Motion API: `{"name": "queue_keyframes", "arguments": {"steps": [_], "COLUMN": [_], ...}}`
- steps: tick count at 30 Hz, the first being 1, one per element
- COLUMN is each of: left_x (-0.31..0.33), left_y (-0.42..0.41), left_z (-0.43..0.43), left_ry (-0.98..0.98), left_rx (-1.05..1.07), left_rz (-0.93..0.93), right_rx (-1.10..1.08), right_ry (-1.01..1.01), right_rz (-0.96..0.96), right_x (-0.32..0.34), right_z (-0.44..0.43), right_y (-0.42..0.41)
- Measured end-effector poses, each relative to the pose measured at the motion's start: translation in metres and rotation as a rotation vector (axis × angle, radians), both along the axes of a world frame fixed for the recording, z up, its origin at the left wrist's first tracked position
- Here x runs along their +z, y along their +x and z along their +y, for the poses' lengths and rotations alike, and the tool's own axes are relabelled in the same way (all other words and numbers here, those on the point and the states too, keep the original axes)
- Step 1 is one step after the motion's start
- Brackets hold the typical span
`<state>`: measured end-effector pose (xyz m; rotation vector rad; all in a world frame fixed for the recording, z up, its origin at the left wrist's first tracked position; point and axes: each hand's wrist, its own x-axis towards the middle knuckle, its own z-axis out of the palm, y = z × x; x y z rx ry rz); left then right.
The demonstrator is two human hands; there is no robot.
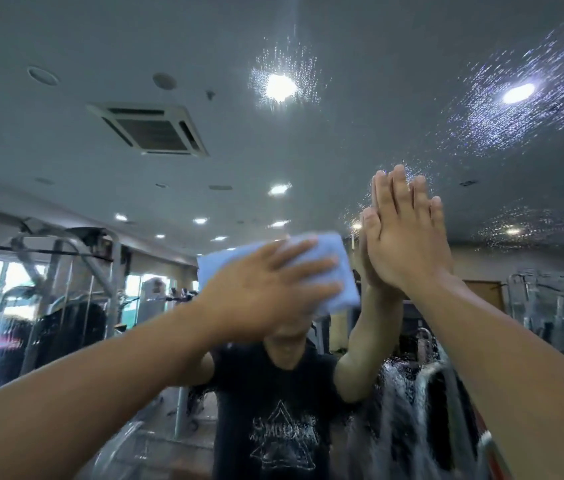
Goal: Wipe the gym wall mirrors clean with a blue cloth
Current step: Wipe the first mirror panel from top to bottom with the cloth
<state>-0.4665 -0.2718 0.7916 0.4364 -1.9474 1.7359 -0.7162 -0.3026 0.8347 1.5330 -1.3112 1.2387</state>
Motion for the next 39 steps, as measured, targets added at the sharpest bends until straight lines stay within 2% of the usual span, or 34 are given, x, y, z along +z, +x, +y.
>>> {"name": "queue_keyframes", "arguments": {"steps": [3,5,7,11,15,17,20,22,24,26,30,34,36,39], "left_x": [-0.031,-0.017,0.010,0.072,0.054,0.020,-0.027,-0.041,-0.032,-0.006,0.055,0.049,0.025,-0.011], "left_y": [0.021,0.040,0.054,0.061,0.040,0.033,0.040,0.054,0.070,0.083,0.087,0.067,0.061,0.062], "left_z": [0.013,0.009,0.004,0.011,0.009,0.002,0.009,0.017,0.015,0.010,0.014,0.010,0.005,0.003], "left_ry": [0.071,0.066,0.049,-0.054,-0.043,-0.016,0.063,0.116,0.111,0.067,-0.028,-0.061,-0.044,0.028], "left_rx": [0.092,0.110,0.124,0.056,0.019,0.025,0.058,0.104,0.106,0.107,0.069,0.026,0.005,0.034], "left_rz": [-0.265,-0.319,-0.227,0.123,0.366,0.292,0.011,-0.181,-0.255,-0.170,0.129,0.324,0.301,0.084], "right_rx": [0.031,0.074,0.129,0.126,0.099,0.103,0.084,0.056,0.051,0.060,0.069,0.073,0.071,0.068], "right_ry": [-0.059,-0.089,-0.074,-0.084,-0.111,-0.135,-0.160,-0.168,-0.161,-0.169,-0.197,-0.210,-0.221,-0.222], "right_rz": [-0.042,-0.009,0.031,0.030,0.027,0.023,0.020,0.029,0.028,0.022,0.014,0.011,0.006,0.001], "right_x": [-0.009,-0.020,-0.030,-0.042,-0.044,-0.045,-0.045,-0.045,-0.045,-0.046,-0.045,-0.046,-0.046,-0.046], "right_z": [0.006,0.012,0.014,0.003,-0.001,-0.001,-0.004,-0.006,-0.007,-0.007,-0.008,-0.009,-0.009,-0.008], "right_y": [0.008,0.014,0.021,0.030,0.030,0.030,0.029,0.028,0.028,0.029,0.031,0.031,0.031,0.032]}}
